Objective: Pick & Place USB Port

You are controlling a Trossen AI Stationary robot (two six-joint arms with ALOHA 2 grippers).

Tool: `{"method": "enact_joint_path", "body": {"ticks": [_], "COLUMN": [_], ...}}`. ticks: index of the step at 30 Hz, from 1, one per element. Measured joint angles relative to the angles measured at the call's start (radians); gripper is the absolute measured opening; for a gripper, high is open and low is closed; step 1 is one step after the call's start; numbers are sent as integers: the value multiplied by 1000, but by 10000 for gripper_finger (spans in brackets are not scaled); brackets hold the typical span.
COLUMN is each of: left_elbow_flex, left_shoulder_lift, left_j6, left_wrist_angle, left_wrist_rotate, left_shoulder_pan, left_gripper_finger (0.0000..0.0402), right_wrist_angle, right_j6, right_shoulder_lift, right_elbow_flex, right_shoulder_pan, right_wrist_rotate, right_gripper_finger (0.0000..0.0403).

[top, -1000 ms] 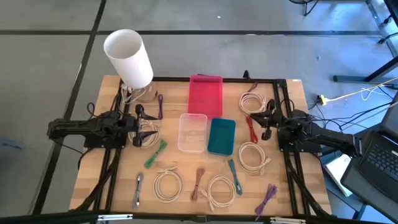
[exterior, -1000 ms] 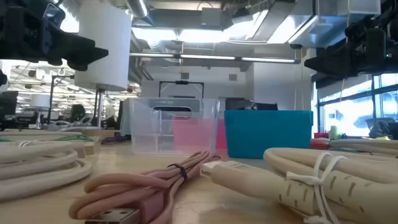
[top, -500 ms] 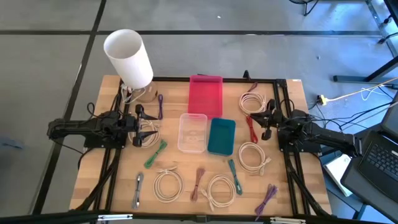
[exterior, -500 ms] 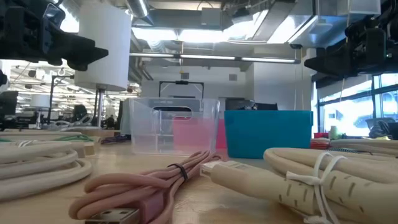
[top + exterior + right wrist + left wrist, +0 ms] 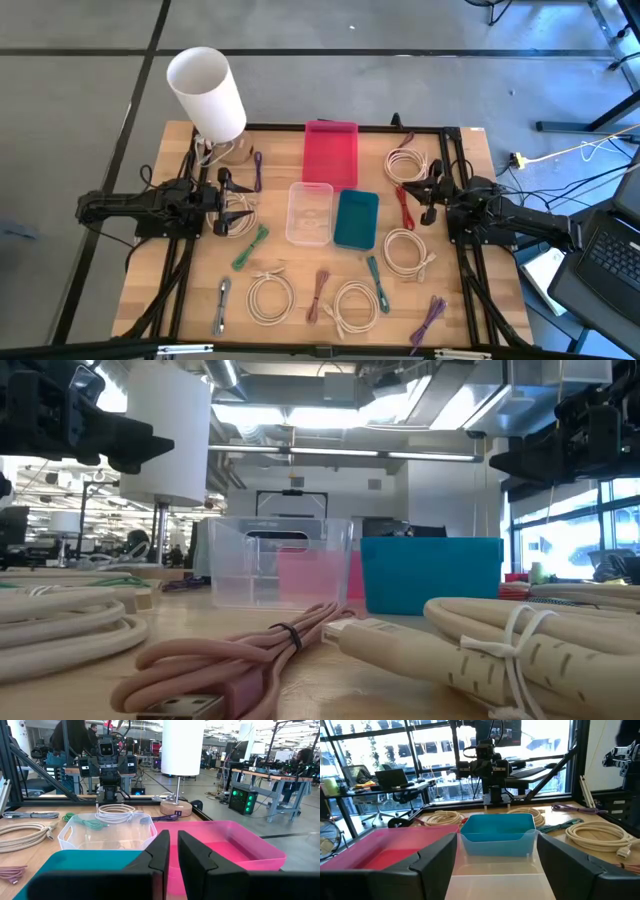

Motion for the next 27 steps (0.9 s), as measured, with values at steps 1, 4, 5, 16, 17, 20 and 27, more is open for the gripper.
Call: {"method": "enact_joint_path", "body": {"ticks": [1, 4, 5, 16, 17, 20, 27], "left_elbow_flex": [0, 0, 0, 0, 0, 0, 0], "left_shoulder_lift": [0, 0, 0, 0, 0, 0, 0], "left_j6": [0, 0, 0, 0, 0, 0, 0], "left_wrist_angle": [0, 0, 0, 0, 0, 0, 0], "left_wrist_rotate": [0, 0, 0, 0, 0, 0, 0], "left_shoulder_pan": [0, 0, 0, 0, 0, 0, 0], "left_gripper_finger": [269, 269, 269, 269, 269, 269, 269], "right_wrist_angle": [0, 0, 0, 1, 6, 48, 281], "right_j6": [0, 0, 0, 0, 0, 3, 236], "right_shoulder_lift": [0, 0, 0, 0, 0, 0, 1], "right_elbow_flex": [0, 0, 0, 0, 0, 0, 10], "right_shoulder_pan": [0, 0, 0, 0, 0, 0, 0], "right_wrist_rotate": [0, 0, 0, 0, 0, 0, -2], "right_gripper_finger": [42, 42, 42, 42, 42, 42, 42]}}
